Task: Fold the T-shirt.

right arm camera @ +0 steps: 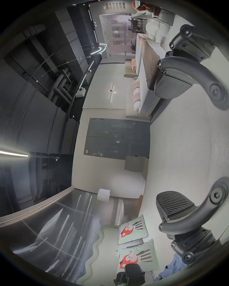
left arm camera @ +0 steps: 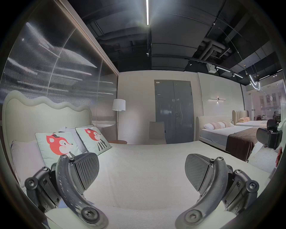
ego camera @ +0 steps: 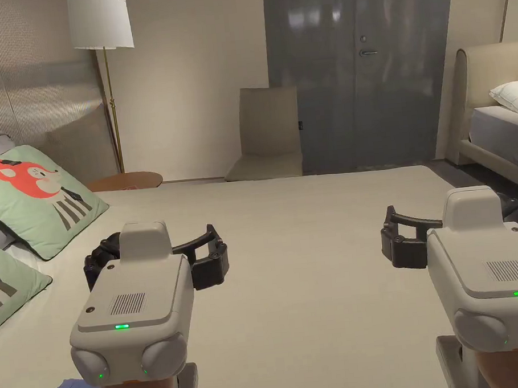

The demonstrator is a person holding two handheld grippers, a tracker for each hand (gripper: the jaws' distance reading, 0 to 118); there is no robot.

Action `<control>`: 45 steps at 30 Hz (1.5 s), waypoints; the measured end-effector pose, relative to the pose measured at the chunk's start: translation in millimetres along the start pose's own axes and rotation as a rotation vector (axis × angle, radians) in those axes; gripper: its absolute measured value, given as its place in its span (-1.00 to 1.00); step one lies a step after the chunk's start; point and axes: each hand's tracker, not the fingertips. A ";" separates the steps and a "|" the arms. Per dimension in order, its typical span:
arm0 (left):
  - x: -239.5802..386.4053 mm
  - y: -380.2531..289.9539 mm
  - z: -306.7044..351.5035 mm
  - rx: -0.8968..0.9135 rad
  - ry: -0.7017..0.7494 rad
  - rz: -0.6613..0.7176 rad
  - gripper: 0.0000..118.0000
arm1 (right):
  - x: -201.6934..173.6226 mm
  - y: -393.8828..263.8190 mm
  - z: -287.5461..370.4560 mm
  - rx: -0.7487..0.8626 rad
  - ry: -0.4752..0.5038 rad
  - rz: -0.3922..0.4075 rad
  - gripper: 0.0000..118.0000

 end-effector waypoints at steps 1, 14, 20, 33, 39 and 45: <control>0.1 -0.1 0.1 0.000 0.000 0.000 0.88 | -0.3 0.4 0.2 0.001 0.000 0.002 1.00; 2.4 1.2 0.9 0.007 -0.002 0.000 0.88 | 0.0 -3.1 -2.9 0.001 0.002 -0.008 1.00; 3.3 0.7 0.5 0.004 -0.004 -0.003 0.88 | 2.4 -5.5 -6.2 0.001 0.000 -0.009 1.00; 3.4 -0.3 1.1 0.005 -0.002 -0.004 0.88 | -0.5 -3.0 -2.8 0.003 0.004 0.003 1.00; 3.9 0.5 2.1 0.008 -0.003 -0.006 0.88 | -0.5 -2.9 -3.2 0.005 0.010 -0.001 1.00; 5.3 1.6 3.1 0.008 -0.006 -0.009 0.88 | -0.4 -3.5 -4.5 0.005 0.012 -0.003 1.00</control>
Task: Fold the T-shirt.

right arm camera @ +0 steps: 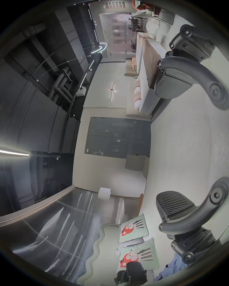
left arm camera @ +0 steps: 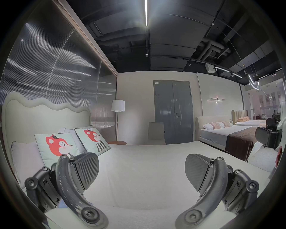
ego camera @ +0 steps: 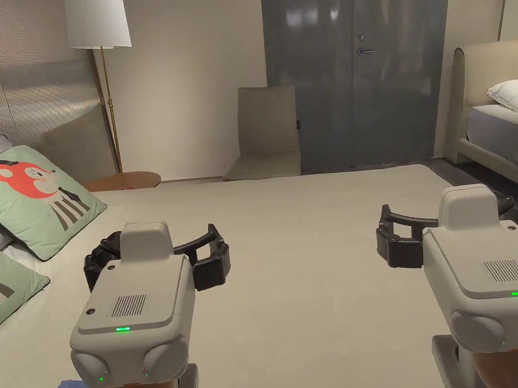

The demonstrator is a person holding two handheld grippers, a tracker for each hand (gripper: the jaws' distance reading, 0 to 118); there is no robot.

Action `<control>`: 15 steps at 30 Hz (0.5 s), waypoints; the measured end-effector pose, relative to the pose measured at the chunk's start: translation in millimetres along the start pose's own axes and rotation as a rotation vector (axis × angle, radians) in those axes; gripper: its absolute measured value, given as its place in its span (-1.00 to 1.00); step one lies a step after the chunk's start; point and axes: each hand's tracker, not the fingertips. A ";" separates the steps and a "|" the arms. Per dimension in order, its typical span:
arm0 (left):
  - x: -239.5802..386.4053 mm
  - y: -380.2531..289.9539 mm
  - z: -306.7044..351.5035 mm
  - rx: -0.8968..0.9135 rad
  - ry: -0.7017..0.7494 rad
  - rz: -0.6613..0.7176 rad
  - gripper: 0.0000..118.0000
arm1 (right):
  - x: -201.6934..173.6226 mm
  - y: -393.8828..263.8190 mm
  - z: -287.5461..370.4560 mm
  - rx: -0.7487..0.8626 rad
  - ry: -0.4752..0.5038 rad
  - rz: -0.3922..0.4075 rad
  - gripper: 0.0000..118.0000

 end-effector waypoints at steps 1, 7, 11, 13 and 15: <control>0.3 0.2 0.1 0.000 -0.001 -0.001 0.88 | 0.3 -0.2 0.3 -0.001 0.000 -0.001 1.00; 0.8 0.4 0.3 0.003 -0.003 -0.002 0.88 | 3.1 0.0 3.2 -0.001 -0.008 -0.005 1.00; 0.9 0.7 0.5 0.005 -0.003 -0.002 0.88 | 4.5 1.5 4.9 -0.003 -0.004 -0.018 1.00; 1.2 1.1 0.6 0.006 -0.004 -0.002 0.88 | 4.2 4.0 7.8 -0.001 -0.008 -0.013 1.00; 1.6 1.3 0.6 0.006 0.000 -0.005 0.87 | 3.7 5.5 9.7 0.002 -0.018 -0.001 1.00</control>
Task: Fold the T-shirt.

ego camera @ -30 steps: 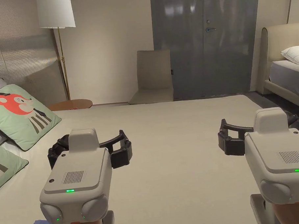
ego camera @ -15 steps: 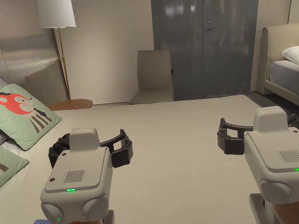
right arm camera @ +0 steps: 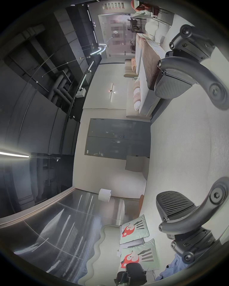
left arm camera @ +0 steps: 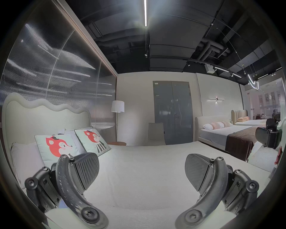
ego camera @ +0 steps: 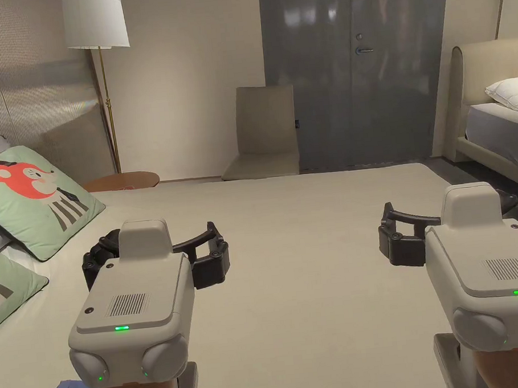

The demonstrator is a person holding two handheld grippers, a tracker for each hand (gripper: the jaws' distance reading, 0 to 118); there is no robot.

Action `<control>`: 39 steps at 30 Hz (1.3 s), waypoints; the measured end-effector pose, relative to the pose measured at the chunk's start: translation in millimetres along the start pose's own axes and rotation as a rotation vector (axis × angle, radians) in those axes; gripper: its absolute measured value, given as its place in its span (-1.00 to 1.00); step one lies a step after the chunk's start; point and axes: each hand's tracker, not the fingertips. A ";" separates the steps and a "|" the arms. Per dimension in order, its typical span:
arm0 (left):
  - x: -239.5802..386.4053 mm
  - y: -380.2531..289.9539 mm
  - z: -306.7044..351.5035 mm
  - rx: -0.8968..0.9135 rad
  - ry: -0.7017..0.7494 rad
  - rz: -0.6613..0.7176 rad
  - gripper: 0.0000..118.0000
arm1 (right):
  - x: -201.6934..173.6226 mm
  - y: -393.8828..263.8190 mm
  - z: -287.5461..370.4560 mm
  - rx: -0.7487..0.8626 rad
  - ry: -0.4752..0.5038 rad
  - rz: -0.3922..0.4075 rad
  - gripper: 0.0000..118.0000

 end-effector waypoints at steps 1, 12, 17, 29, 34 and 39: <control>0.4 0.5 -0.1 -0.003 0.001 -0.001 0.87 | -0.1 0.3 0.6 0.001 -0.006 0.002 1.00; 7.1 3.0 5.0 0.004 -0.014 -0.023 -0.99 | 10.5 -1.2 1.0 -0.012 -0.043 -0.032 -0.99; 8.4 6.6 7.7 0.004 -0.020 -0.025 -0.99 | 8.9 -1.0 8.0 -0.012 -0.027 -0.010 -1.00; -103.9 15.4 58.5 -0.003 0.260 -0.037 -0.99 | -101.3 0.5 -1.2 0.004 0.262 -0.051 -0.99; -155.9 13.0 91.7 -0.021 0.399 -0.045 -0.99 | -162.5 0.6 1.3 -0.005 0.393 -0.074 -0.99; -182.3 0.4 102.1 -0.075 0.448 -0.051 -0.99 | -203.6 -10.5 0.0 -0.019 0.474 -0.071 -0.99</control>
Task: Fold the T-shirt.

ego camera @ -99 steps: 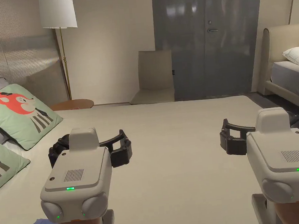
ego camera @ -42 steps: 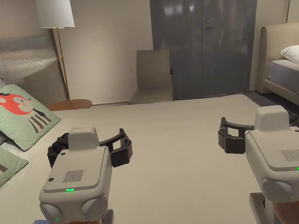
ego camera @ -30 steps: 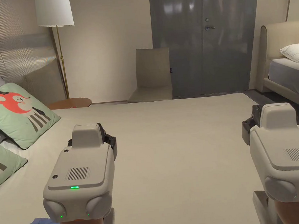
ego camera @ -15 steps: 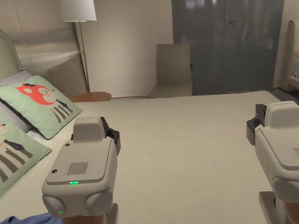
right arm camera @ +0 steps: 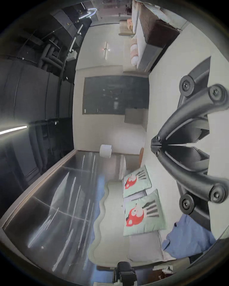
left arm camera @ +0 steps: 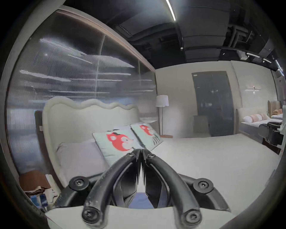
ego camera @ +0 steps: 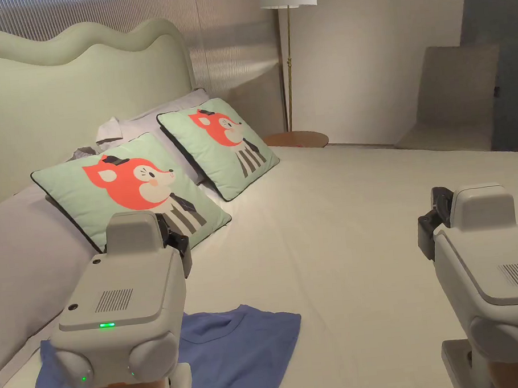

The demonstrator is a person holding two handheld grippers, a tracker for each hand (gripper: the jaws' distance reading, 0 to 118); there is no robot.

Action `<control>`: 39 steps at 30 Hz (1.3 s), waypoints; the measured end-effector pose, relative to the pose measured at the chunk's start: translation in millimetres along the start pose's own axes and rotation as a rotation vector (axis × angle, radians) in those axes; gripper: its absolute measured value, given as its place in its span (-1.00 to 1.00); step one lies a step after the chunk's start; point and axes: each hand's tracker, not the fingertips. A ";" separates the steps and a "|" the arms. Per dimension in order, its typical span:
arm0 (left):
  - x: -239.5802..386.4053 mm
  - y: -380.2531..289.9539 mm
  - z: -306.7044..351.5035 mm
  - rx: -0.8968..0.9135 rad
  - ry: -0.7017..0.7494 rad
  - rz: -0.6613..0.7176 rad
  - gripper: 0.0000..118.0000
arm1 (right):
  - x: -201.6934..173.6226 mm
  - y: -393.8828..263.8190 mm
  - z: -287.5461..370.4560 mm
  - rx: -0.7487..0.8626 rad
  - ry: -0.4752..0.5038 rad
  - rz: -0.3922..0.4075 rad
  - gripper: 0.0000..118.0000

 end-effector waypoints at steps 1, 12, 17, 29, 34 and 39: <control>-2.1 -4.4 -2.6 -0.016 0.004 -0.005 -0.99 | -4.8 -2.3 -3.3 -0.006 0.011 0.003 -0.99; 1.9 -87.7 -66.8 -0.528 -0.134 -0.042 -0.99 | -25.9 -39.0 -40.4 -0.110 0.045 0.033 -0.99; 3.4 -127.1 -91.7 -0.790 -0.188 0.000 -0.94 | -28.7 -53.4 -54.3 -0.172 0.056 0.040 -0.99; -2.0 -196.3 -119.8 -1.204 -0.138 -0.080 0.30 | -35.3 -88.9 -76.1 -0.252 0.063 0.029 -0.99; -6.2 -198.1 -119.9 -1.201 -0.145 -0.038 -0.27 | -35.9 -89.5 -74.5 -0.270 0.067 0.047 -0.99; -19.2 -176.7 -121.1 -1.095 -0.119 0.063 -0.98 | -25.6 -87.5 -72.8 -0.260 0.051 0.029 -0.99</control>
